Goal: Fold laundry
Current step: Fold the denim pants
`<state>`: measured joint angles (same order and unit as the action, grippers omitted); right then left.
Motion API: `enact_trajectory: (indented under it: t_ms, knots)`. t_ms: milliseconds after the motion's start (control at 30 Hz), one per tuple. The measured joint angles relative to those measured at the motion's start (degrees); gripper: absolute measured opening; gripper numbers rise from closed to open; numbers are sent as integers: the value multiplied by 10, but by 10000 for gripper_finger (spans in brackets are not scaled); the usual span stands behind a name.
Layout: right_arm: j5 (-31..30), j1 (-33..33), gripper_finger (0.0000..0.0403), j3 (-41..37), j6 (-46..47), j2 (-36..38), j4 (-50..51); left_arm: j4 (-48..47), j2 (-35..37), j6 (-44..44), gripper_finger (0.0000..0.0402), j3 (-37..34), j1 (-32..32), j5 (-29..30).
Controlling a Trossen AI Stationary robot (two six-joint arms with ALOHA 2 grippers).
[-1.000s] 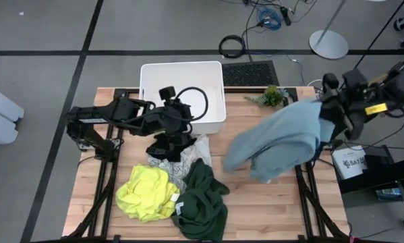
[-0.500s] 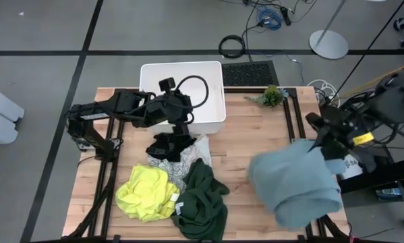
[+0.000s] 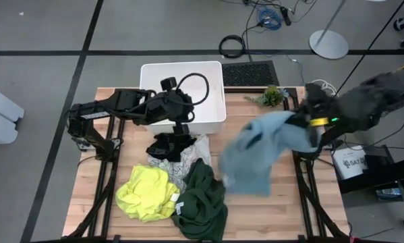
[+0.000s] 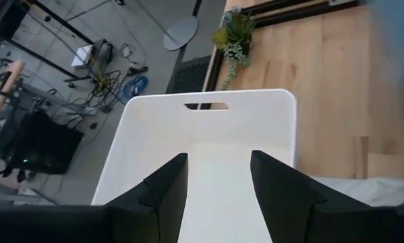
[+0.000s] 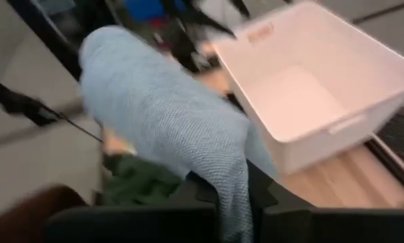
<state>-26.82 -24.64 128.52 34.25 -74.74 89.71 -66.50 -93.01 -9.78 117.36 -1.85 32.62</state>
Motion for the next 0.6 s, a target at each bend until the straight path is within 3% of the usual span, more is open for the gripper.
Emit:
enact_trajectory:
  t_ms: [333, 467, 600]
  knots:
    - [42, 164, 6, -231, -126, 54, -2, 0, 0, 20, 173, 0, 0, -16]
    - [47, 194, 6, -308, -147, 56, -1, 0, 0, 31, 173, 0, 0, -26]
    - [63, 197, 6, -329, -142, 52, 1, 0, 0, 33, 173, 0, 0, -26]
